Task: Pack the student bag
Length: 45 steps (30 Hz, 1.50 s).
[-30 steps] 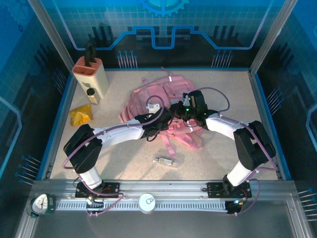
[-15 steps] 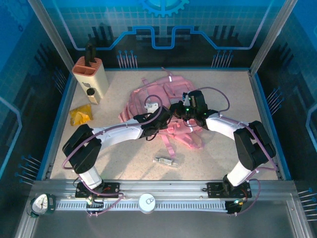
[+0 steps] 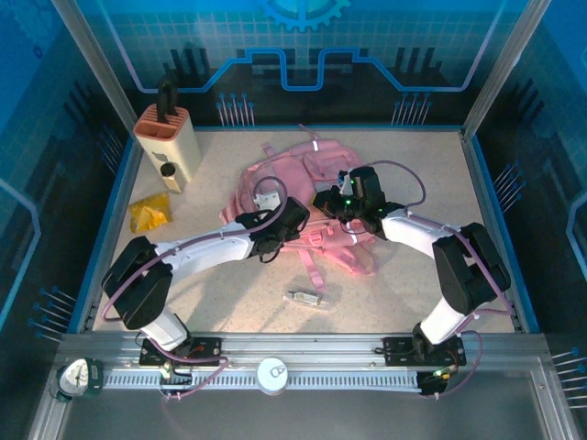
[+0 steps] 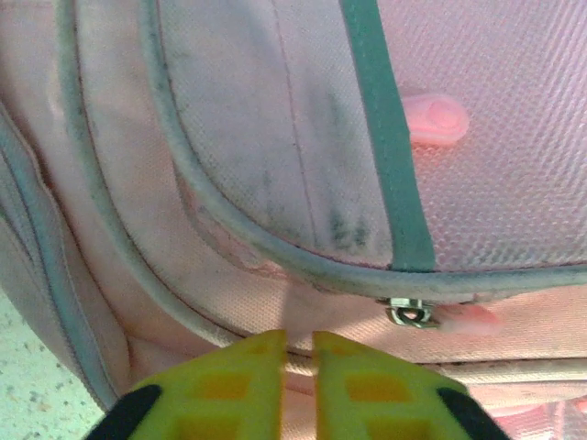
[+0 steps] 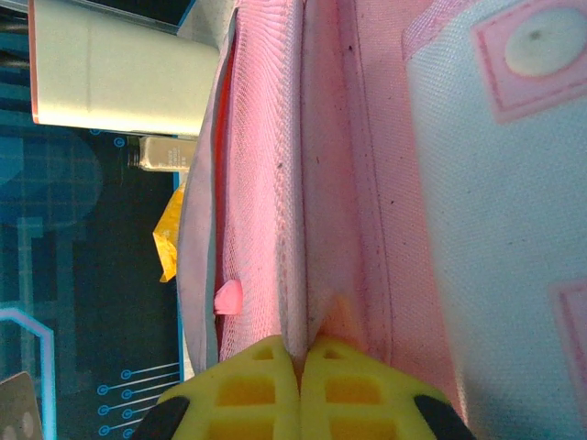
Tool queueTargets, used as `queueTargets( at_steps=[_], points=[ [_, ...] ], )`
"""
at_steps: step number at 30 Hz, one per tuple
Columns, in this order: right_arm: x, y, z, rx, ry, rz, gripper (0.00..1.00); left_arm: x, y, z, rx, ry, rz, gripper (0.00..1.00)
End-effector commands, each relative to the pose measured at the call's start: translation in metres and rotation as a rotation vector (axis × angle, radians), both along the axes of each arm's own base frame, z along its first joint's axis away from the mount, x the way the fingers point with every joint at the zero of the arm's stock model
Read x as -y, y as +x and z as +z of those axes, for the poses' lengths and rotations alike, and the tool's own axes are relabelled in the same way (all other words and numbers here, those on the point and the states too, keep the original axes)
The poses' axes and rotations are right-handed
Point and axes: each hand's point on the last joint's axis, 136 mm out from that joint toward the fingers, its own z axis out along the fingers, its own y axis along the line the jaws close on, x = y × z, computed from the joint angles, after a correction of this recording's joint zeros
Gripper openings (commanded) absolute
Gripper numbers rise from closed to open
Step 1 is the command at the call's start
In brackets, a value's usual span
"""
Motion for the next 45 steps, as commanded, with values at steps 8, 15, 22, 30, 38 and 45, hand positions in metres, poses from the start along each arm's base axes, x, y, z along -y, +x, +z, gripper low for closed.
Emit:
queueTargets(
  at_steps=[8, 15, 22, 30, 38, 45],
  points=[
    [-0.009, 0.019, 0.037, 0.134, 0.088, 0.025, 0.00, 0.025, -0.001, 0.019, -0.017, -0.110, -0.030, 0.49],
    [-0.010, 0.018, 0.034, 0.132, 0.087, 0.024, 0.00, 0.026, 0.014, 0.018, 0.005, -0.079, 0.027, 0.65],
    [-0.011, 0.019, 0.034, 0.130, 0.100, 0.024, 0.00, 0.021, 0.022, 0.000, -0.026, -0.007, 0.104, 0.75],
    [-0.011, 0.019, 0.036, 0.132, 0.106, 0.024, 0.00, 0.000, 0.028, 0.007, 0.024, 0.061, 0.214, 0.70],
    [-0.012, 0.020, 0.035, 0.131, 0.112, 0.025, 0.00, -0.004, 0.026, 0.011, 0.037, 0.046, 0.208, 0.44],
    [-0.010, 0.021, 0.032, 0.128, 0.099, 0.021, 0.00, 0.005, 0.025, 0.016, 0.066, -0.016, 0.142, 0.15]
  ],
)
